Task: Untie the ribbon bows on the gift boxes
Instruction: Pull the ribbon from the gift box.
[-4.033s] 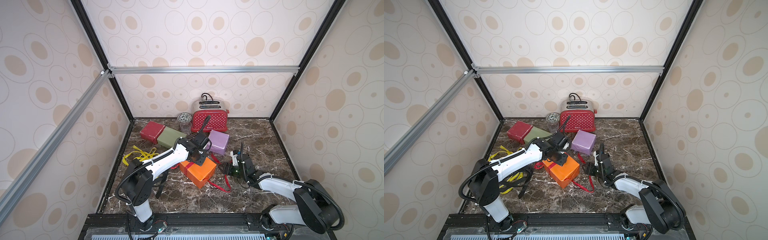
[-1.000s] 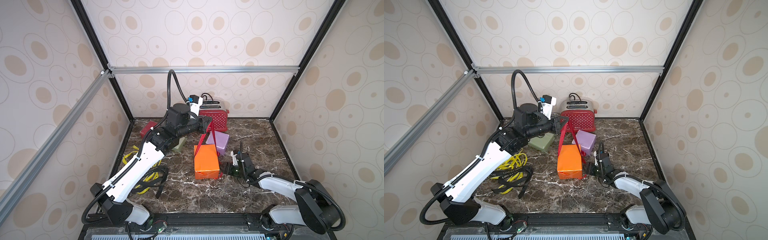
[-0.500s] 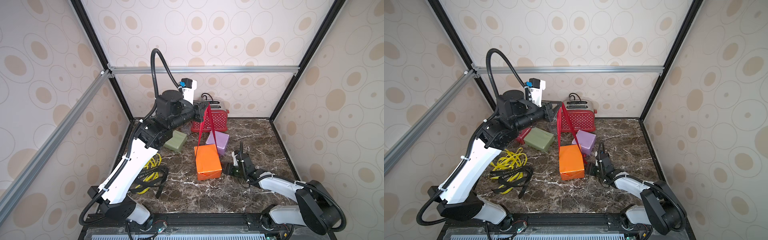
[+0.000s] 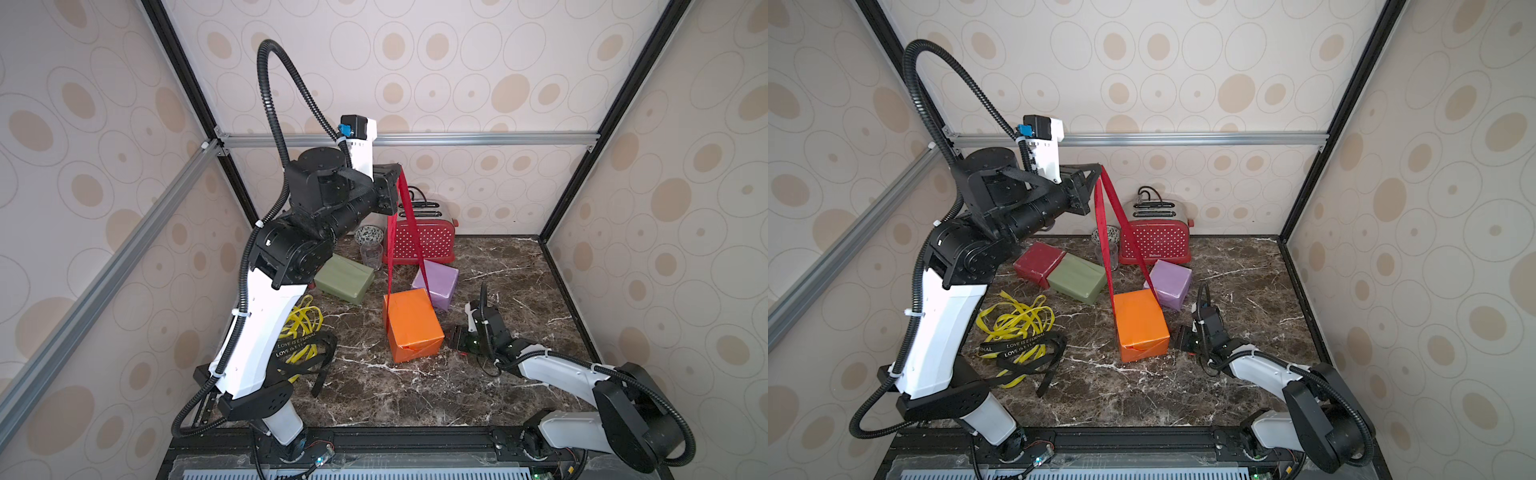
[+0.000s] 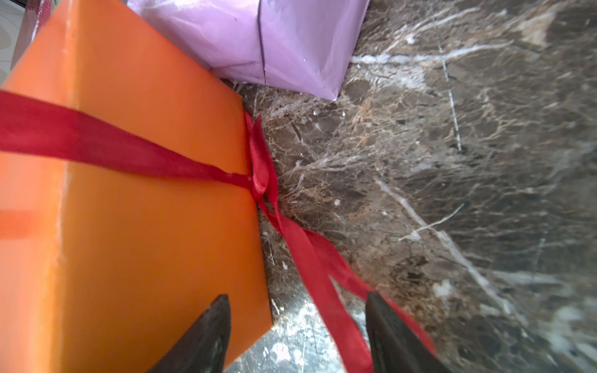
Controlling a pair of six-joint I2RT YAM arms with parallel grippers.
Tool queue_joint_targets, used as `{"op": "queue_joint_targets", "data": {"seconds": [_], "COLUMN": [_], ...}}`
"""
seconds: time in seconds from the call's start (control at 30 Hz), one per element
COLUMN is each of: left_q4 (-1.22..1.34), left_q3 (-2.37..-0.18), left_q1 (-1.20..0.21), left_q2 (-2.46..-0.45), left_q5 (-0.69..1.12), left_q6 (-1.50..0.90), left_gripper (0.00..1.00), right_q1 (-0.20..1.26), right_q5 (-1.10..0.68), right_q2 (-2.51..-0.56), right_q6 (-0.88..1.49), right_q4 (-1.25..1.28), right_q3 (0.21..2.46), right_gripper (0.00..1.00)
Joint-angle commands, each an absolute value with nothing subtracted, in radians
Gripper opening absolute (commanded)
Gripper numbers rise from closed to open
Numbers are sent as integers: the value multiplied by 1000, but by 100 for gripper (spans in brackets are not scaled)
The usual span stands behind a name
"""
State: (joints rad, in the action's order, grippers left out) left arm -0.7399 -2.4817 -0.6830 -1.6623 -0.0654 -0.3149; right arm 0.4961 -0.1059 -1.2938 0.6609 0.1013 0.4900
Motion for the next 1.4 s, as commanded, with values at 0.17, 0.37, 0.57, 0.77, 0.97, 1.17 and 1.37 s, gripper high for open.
{"op": "queue_joint_targets", "data": {"seconds": [0.17, 0.37, 0.57, 0.77, 0.97, 1.17, 1.37], "left_q4": [-695, -644, -603, -565, -530, -477, -457], "left_q3": [-2534, -2509, -2489, -2435, -2423, -2352, -2344], "left_q1": [-676, -676, -676, -676, -675, -676, -676], "left_q2": [-1616, -1580, -1554, -1519, -1495, -1452, -1445], "left_q5": [-207, -241, -245, -251, -242, -249, -249], "left_q6": [-202, -188, -189, -193, -200, -208, -219], "left_gripper": [0, 0, 0, 0, 0, 0, 0], "right_q1": [502, 501, 501, 508, 511, 541, 580], "right_q5": [-94, -97, -142, -195, -202, -253, -277], "right_q2": [-1286, -1283, -1270, -1280, -1288, -1327, -1361], "right_q6": [650, 646, 640, 634, 633, 621, 608], "right_q4": [94, 98, 141, 189, 187, 218, 222], "right_q3": [511, 510, 497, 491, 497, 514, 540], "right_gripper": [68, 68, 68, 68, 68, 68, 67]}}
